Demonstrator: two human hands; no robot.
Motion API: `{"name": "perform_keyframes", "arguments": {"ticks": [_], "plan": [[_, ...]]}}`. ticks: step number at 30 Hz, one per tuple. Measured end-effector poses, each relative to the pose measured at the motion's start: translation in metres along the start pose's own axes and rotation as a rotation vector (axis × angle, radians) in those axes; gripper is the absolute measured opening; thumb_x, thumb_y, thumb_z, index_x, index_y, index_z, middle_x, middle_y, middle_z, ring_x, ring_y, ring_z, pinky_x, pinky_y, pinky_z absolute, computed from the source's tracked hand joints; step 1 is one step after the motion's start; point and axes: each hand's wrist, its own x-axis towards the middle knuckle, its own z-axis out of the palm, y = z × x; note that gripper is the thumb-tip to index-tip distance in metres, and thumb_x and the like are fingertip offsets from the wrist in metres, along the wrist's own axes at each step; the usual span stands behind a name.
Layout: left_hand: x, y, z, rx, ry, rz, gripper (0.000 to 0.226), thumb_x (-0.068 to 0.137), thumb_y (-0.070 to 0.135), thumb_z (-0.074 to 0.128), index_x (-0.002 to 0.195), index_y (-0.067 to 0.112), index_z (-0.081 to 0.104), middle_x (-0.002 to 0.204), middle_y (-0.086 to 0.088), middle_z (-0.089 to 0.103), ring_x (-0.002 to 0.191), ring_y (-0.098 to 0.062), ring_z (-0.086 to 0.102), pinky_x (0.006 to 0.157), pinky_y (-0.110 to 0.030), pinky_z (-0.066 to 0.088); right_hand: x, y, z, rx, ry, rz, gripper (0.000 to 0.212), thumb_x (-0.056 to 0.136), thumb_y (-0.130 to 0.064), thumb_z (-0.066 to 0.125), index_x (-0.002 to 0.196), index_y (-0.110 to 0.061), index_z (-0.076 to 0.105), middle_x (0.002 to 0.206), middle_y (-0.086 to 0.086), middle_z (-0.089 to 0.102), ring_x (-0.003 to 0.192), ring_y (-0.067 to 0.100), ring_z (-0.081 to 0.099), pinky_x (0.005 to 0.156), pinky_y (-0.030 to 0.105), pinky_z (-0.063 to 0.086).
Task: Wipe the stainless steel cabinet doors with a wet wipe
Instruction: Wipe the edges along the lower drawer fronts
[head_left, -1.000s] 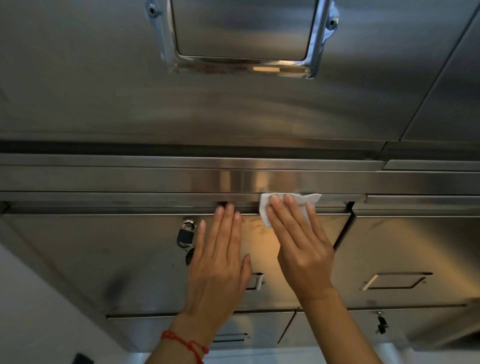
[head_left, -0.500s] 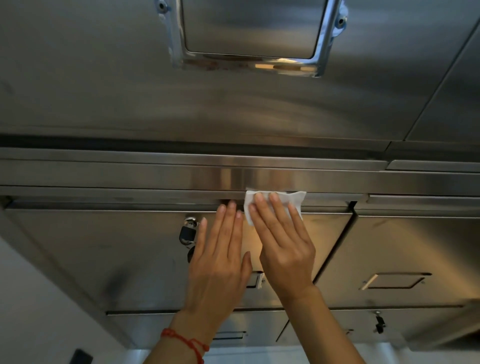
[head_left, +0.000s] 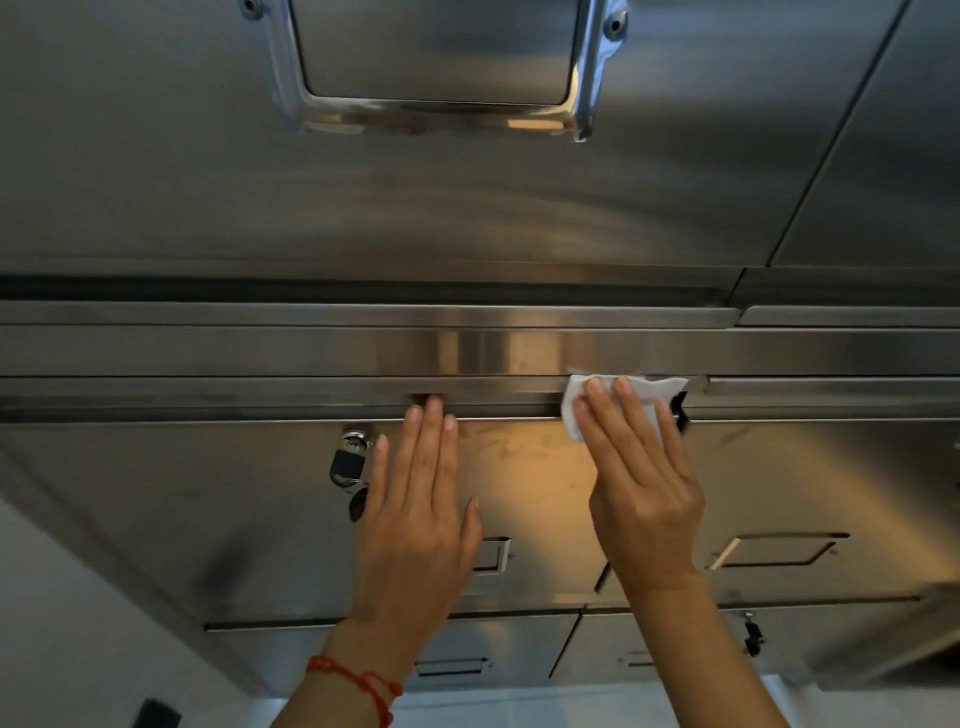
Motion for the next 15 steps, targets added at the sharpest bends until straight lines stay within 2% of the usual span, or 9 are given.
{"name": "perform_keyframes", "arguments": {"ticks": [4,7,11,15], "plan": [[0.0,0.003,0.0,-0.007,-0.005,-0.018,0.062,0.091,0.028,0.04,0.141,-0.007,0.028,0.148,-0.025,0.03,0.138,-0.035,0.027,0.11,-0.051,0.024,-0.004,0.015,-0.007,0.001,0.01,0.057,0.053,0.078,0.022,0.058,0.126,-0.002,0.057,0.134,0.011,0.052,0.128,0.024,0.047,0.107,0.047,0.039],[0.001,0.005,0.0,-0.022,-0.009,-0.031,0.062,0.091,0.028,0.04,0.14,-0.008,0.028,0.148,-0.025,0.03,0.138,-0.036,0.027,0.109,-0.052,0.026,-0.005,0.014,-0.007,0.02,0.017,0.078,0.056,0.077,0.021,0.061,0.128,-0.001,0.052,0.136,0.011,0.048,0.134,0.022,0.04,0.111,0.043,0.034],[0.001,0.005,-0.002,-0.038,-0.012,-0.026,0.062,0.091,0.027,0.04,0.14,-0.007,0.028,0.147,-0.025,0.03,0.139,-0.035,0.027,0.11,-0.052,0.024,-0.005,0.005,-0.004,0.05,0.047,0.133,0.05,0.078,0.02,0.062,0.124,0.001,0.057,0.133,0.013,0.051,0.137,0.019,0.035,0.113,0.038,0.032],[0.002,0.0,-0.005,-0.076,-0.016,-0.007,0.061,0.09,0.027,0.039,0.141,-0.005,0.028,0.147,-0.024,0.032,0.139,-0.033,0.026,0.11,-0.052,0.022,0.0,-0.009,0.0,0.076,0.051,0.116,0.043,0.083,0.019,0.052,0.122,0.002,0.059,0.131,0.015,0.054,0.131,0.024,0.044,0.113,0.039,0.032]]}}
